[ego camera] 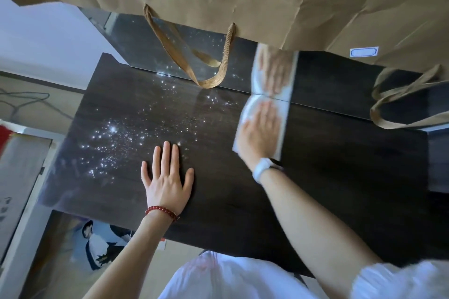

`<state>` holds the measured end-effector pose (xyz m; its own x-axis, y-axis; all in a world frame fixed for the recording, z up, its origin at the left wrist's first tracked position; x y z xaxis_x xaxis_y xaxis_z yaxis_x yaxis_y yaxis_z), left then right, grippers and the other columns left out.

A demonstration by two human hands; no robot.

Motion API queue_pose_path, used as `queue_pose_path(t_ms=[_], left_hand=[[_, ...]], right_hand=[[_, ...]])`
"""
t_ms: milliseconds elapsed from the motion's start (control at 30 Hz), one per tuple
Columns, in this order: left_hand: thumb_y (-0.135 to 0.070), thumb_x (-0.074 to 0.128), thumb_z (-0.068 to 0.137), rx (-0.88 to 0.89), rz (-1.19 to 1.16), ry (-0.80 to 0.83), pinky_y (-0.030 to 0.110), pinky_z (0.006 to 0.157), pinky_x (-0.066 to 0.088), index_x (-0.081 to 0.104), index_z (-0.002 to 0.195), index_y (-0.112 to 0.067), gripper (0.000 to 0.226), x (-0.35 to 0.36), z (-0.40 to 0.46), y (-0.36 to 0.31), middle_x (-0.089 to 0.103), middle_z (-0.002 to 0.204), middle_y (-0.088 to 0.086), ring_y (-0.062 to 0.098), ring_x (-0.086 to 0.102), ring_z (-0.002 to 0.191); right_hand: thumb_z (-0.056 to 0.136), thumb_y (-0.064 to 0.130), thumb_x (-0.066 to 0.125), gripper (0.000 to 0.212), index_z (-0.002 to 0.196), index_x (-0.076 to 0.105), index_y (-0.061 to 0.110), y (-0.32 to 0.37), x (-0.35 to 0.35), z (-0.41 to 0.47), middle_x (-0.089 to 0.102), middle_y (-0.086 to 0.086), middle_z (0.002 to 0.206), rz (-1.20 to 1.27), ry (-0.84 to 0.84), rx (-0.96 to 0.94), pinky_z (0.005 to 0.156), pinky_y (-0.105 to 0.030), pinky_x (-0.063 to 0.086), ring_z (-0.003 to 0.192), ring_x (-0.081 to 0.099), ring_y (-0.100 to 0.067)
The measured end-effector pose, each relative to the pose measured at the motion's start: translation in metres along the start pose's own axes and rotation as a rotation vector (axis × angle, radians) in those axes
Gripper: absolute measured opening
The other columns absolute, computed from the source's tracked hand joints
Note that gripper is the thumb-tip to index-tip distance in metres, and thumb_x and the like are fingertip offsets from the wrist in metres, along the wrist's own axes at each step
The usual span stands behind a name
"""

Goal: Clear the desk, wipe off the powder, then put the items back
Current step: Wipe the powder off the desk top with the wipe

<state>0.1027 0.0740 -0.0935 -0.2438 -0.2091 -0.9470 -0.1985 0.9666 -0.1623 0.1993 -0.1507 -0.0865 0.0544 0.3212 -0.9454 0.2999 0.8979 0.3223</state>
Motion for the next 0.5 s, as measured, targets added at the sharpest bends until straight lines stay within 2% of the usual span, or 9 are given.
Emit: queue_pose_path(t_ms=[100, 200, 300, 367, 433, 500], left_hand=[[-0.056, 0.010, 0.081, 0.004, 0.019, 0.017, 0.044, 0.115, -0.005, 0.005, 0.145, -0.021, 0.073, 0.000, 0.001, 0.000, -0.001, 0.156, -0.004, 0.016, -0.006, 0.143], [-0.054, 0.016, 0.083, 0.007, 0.027, 0.033, 0.044, 0.115, -0.004, 0.004, 0.145, -0.022, 0.071, -0.001, 0.000, 0.002, -0.002, 0.156, -0.004, 0.016, -0.007, 0.143], [-0.056, 0.013, 0.082, 0.008, 0.024, 0.028, 0.045, 0.115, -0.004, 0.005, 0.145, -0.022, 0.072, 0.000, 0.000, 0.001, -0.001, 0.156, -0.004, 0.016, -0.006, 0.143], [-0.058, 0.008, 0.079, 0.006, 0.020, 0.019, 0.045, 0.114, -0.004, 0.007, 0.145, -0.022, 0.075, 0.000, 0.000, 0.002, 0.001, 0.156, -0.003, 0.017, -0.005, 0.143], [-0.058, 0.007, 0.078, 0.016, 0.011, 0.009, 0.044, 0.114, -0.003, 0.010, 0.145, -0.022, 0.076, 0.000, 0.000, 0.001, 0.005, 0.156, -0.003, 0.017, -0.002, 0.143], [-0.057, 0.008, 0.080, 0.027, -0.006, 0.000, 0.043, 0.114, -0.002, 0.013, 0.145, -0.023, 0.073, -0.002, 0.000, 0.001, 0.008, 0.155, -0.003, 0.018, 0.001, 0.143]], right_hand=[[0.089, 0.026, 0.025, 0.057, 0.136, 0.032, -0.004, 0.061, 0.017, -0.010, 0.036, -0.021, 0.144, -0.007, 0.132, -0.261, 0.112, -0.040, 0.021, 0.134, 0.033, -0.032], [0.091, 0.027, 0.027, 0.054, 0.135, 0.034, -0.004, 0.013, 0.000, -0.001, 0.041, -0.025, 0.139, -0.069, 0.082, -0.330, 0.111, -0.043, 0.025, 0.131, 0.037, -0.034], [0.091, 0.026, 0.026, 0.054, 0.134, 0.032, -0.006, -0.087, -0.030, 0.004, 0.041, -0.030, 0.136, -0.116, -0.010, -0.079, 0.110, -0.048, 0.027, 0.129, 0.036, -0.040], [0.091, 0.028, 0.023, 0.058, 0.136, 0.027, -0.008, -0.122, -0.044, -0.001, 0.034, -0.029, 0.141, -0.096, -0.060, 0.158, 0.111, -0.049, 0.024, 0.133, 0.030, -0.039], [0.093, 0.027, 0.025, 0.058, 0.139, 0.021, -0.007, -0.118, -0.040, -0.001, 0.024, -0.026, 0.147, -0.049, -0.075, 0.329, 0.114, -0.047, 0.015, 0.138, 0.020, -0.036], [0.093, 0.027, 0.027, 0.058, 0.140, 0.019, -0.006, -0.079, -0.027, 0.004, 0.021, -0.025, 0.149, -0.032, -0.061, 0.308, 0.114, -0.046, 0.011, 0.139, 0.017, -0.035]])
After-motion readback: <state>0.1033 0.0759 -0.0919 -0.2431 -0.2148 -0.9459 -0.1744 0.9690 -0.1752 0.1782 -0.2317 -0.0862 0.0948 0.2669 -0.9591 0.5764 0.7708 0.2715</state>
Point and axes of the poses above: each hand's wrist, its own z-axis towards the middle knuckle, its own x-axis out of the palm, y = z × x, the point moved 10 cm from there along z, towards the middle knuckle
